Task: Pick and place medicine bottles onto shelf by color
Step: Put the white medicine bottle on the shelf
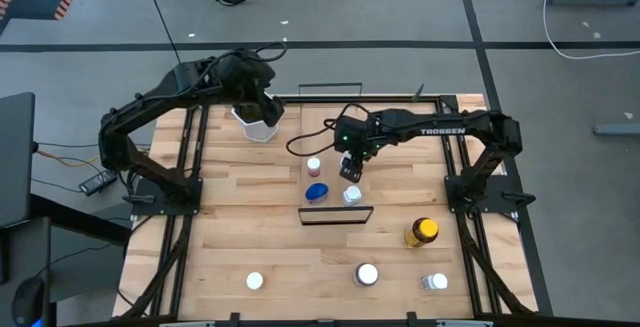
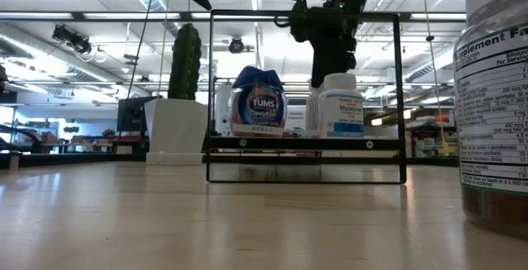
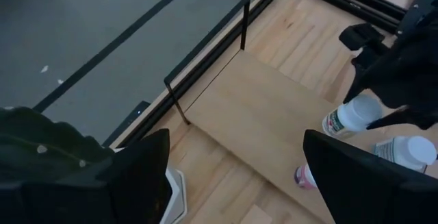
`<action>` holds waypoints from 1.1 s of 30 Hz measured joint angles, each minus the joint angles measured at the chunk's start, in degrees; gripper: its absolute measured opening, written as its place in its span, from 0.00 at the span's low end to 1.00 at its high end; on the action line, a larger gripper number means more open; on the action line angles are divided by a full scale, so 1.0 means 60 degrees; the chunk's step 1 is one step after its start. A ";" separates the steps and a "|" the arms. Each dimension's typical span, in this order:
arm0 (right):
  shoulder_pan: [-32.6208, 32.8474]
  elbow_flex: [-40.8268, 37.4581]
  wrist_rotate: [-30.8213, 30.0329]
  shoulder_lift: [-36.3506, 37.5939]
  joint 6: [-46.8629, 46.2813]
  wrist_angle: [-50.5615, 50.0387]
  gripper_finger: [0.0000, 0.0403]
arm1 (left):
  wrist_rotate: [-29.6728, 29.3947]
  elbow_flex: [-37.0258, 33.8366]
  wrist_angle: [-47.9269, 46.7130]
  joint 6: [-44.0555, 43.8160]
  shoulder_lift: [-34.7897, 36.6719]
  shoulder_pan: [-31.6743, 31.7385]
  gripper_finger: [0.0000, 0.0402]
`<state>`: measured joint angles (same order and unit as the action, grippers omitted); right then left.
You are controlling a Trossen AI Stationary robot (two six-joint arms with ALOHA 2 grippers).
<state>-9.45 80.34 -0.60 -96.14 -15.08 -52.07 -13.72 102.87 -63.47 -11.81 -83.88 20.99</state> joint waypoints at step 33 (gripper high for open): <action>0.0047 -0.0418 0.0034 0.0000 -0.1769 0.0697 0.68 | 0.0011 0.0000 -0.0752 0.0026 -0.0004 -0.0163 0.85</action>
<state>-9.17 77.83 -0.40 -96.14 -25.70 -47.89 -13.65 102.87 -67.98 -11.66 -83.90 20.01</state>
